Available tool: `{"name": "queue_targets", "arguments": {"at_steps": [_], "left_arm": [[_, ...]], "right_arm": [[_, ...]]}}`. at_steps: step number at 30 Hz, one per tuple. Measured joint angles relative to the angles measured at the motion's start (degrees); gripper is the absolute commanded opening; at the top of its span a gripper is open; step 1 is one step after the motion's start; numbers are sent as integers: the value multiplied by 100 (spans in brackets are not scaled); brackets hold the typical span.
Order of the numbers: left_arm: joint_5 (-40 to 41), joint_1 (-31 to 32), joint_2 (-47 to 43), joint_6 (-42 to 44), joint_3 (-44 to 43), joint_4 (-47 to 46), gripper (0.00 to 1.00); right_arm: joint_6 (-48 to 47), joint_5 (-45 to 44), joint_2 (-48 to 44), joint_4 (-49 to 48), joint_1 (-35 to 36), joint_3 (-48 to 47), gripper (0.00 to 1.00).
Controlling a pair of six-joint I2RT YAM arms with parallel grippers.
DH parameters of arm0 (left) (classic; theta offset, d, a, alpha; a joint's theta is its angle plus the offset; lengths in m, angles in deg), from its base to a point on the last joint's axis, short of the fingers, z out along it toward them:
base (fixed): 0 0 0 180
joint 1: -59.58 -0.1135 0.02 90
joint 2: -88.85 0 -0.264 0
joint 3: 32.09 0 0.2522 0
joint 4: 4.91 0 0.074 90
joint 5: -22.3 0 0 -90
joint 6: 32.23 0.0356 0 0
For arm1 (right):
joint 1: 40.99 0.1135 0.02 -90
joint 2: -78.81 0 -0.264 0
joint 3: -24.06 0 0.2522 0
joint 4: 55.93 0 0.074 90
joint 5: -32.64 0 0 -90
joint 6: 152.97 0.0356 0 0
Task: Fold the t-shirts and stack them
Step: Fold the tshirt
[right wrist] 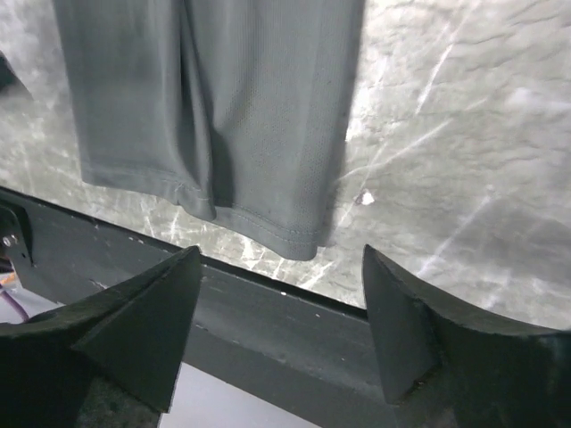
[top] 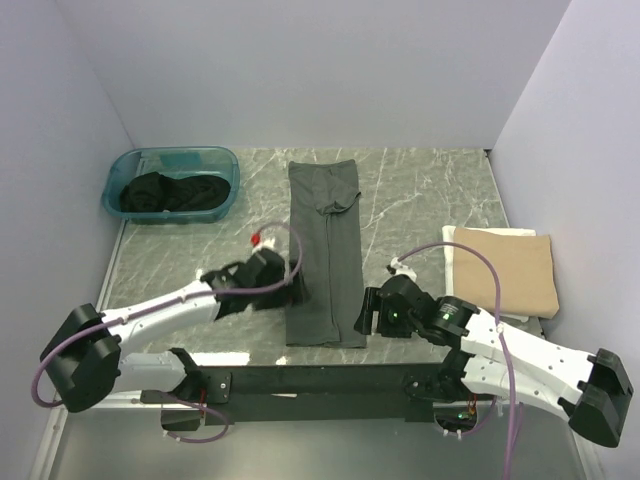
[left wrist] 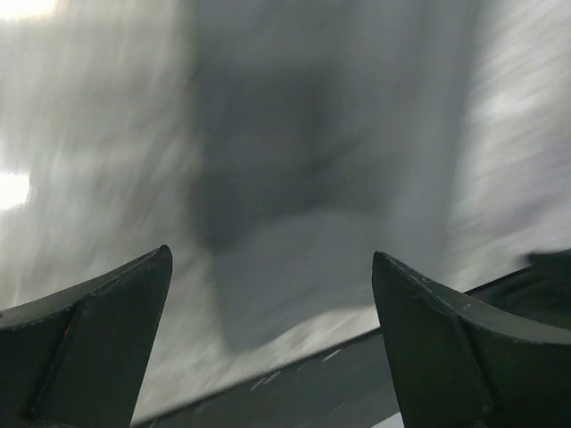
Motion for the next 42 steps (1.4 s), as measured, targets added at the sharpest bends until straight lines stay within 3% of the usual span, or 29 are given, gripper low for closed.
{"name": "queue_targets", "arguments": {"at_steps": [3,6,15,20,25,28,29,32,33,42], "left_arm": [[87,374,-229,-433,625,234,99],[79,612,-374,-772,909,286,91],[-28,909,-13,-1156,1005,-68,60],[-116,992,345,-1279,988,-496,34],[-116,1025,656,-1436,929,-710,1],[-74,1062,645,-1471,909,-695,1],[-59,1080,634,-1493,911,-684,1],[-13,1143,581,-1552,940,-640,1],[9,1198,551,-1591,962,-625,1],[181,2177,-46,-2409,1272,-111,1]], "right_arm": [[-9,210,260,-267,-17,105,73],[2,356,518,-575,-24,203,70],[151,730,951,-1084,-28,542,64],[192,750,1060,-1130,-35,625,61],[181,824,1182,-1285,-35,671,47],[179,894,1285,-1397,-35,695,33],[179,914,1322,-1423,-35,704,18],[184,1032,1333,-1543,-35,796,10],[197,1086,1287,-1639,-35,885,3],[730,1515,-546,-1676,146,1893,0]]}}
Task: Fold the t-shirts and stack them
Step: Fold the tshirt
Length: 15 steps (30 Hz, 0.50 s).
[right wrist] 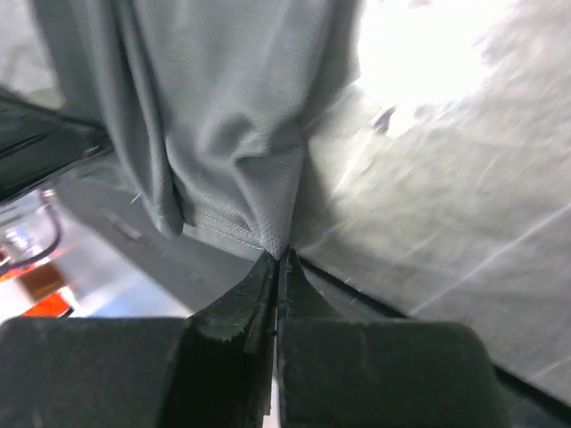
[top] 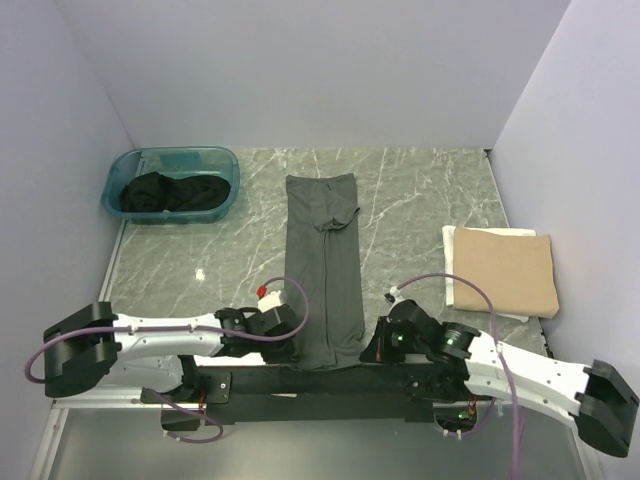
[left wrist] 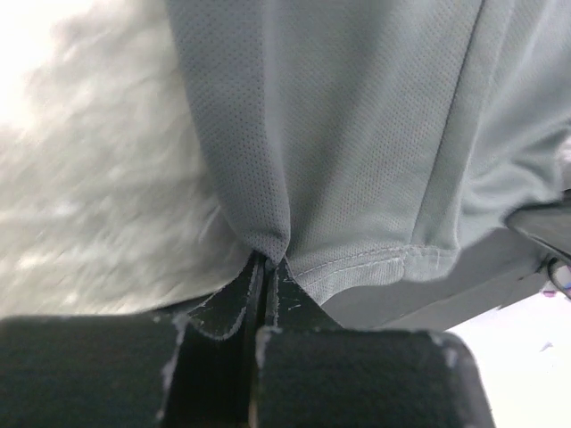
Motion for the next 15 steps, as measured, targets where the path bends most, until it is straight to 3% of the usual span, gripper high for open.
{"name": "queue_targets", "arguments": {"at_steps": [6,15], "left_arm": [[234,96,-448,-293,4,455,1],[811,-11,-472,-160,-654,815,1]], "right_arm": [[164,-107,-824,356,83,-50,0],[-313,-739,9,782,-26,-1276,0]]}}
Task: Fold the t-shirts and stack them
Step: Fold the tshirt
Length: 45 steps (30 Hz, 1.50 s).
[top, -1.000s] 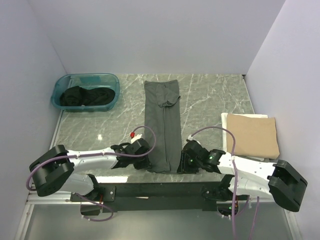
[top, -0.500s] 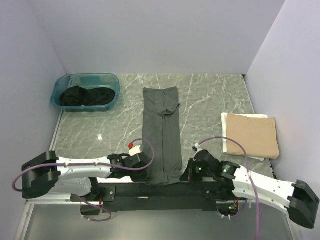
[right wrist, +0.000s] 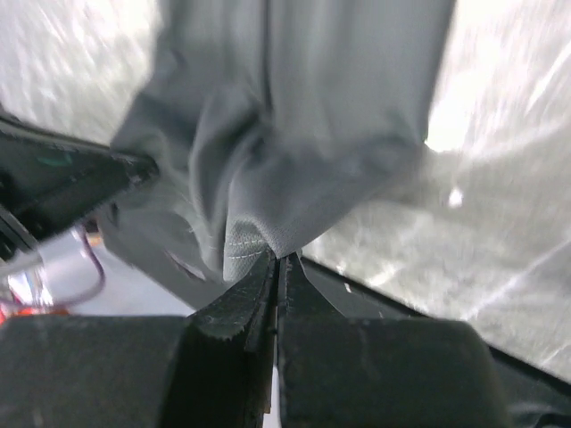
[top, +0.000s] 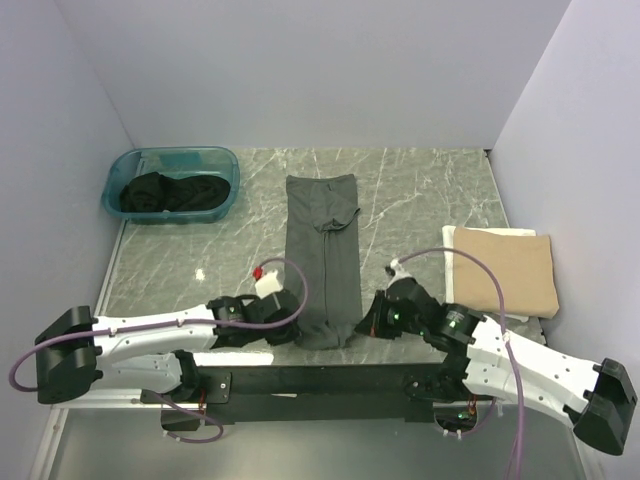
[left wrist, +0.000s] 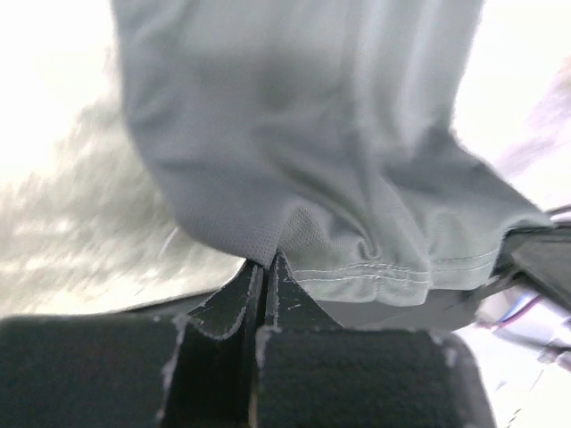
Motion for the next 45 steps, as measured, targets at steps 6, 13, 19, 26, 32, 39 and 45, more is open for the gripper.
{"name": "queue_targets", "arguments": {"at_steps": [6,13,19,26,32,39,45], "left_arm": [[39,-800,264,608,-505,-173,1],[-39,-1738,855,1462,-1198,-455,1],[-238,-2404,1528,2087,-1849,-656,1],[-579,-2935,2159,2629,-2498,-800,1],[-929,-3254,2798,2933,-2900,-929,1],[-1198,-3604,3217,3036,-3018,-1021,1],[-1486,-3805,3685,3213,-3252,-1161,15]], "right_arm": [[-570,-57,490,-223,-804,-459,0],[-1185,111,1456,-474,-1600,-1062,0],[-1541,254,2251,-715,-2098,-1742,0],[-1797,391,3178,-763,-2461,-2387,0],[-1943,533,3814,-802,-2669,-2894,0],[-2035,645,4577,-802,-2824,-3429,0],[-2006,638,5056,-776,-2922,-3650,0]]}}
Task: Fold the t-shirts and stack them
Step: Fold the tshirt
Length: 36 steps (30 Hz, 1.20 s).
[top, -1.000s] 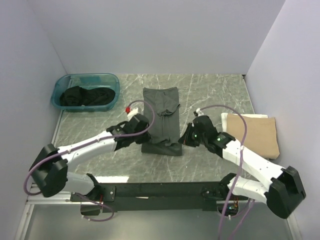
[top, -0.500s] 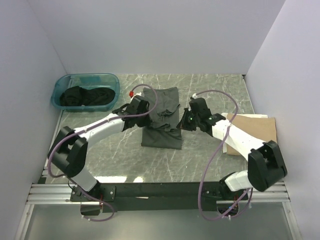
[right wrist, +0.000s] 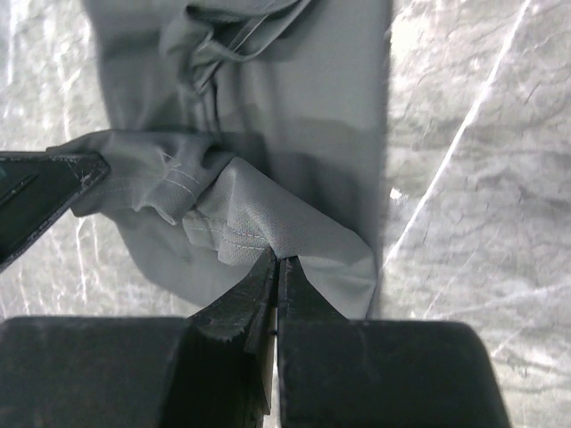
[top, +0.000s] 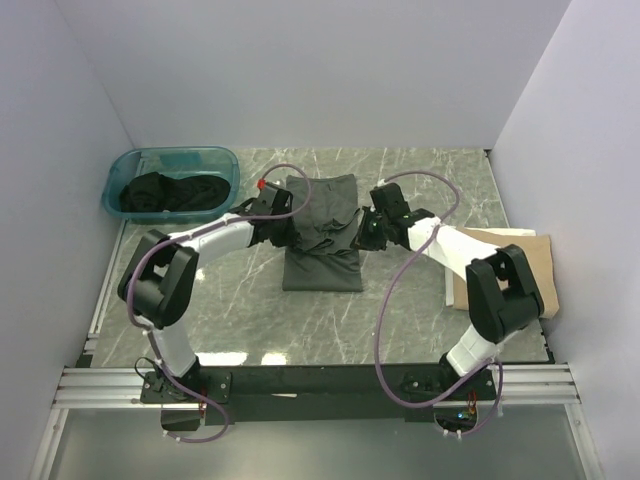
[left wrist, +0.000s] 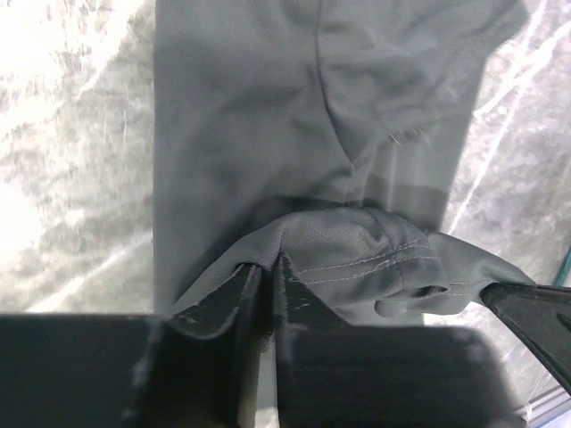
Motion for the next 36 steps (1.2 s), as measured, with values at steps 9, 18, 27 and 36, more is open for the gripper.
{"name": "queue_targets", "arguments": {"at_steps": [9,18,27,36], "left_arm": [[-282,-149,570,221,-378,-22,46],[-387,-693,763,393,-1217,-39,99],[-614,-686,-396,297,63,-437,100],[-581,-142,-1886,-131,2149,-444,99]], "right_arm": [[59,-153,669,103,-87,-538,26],[-50,-459,778,201,-291,-1104,73],[-166,9,-476,-262,-31,170,73],[-455,310,72,-448,579,212,73]]}}
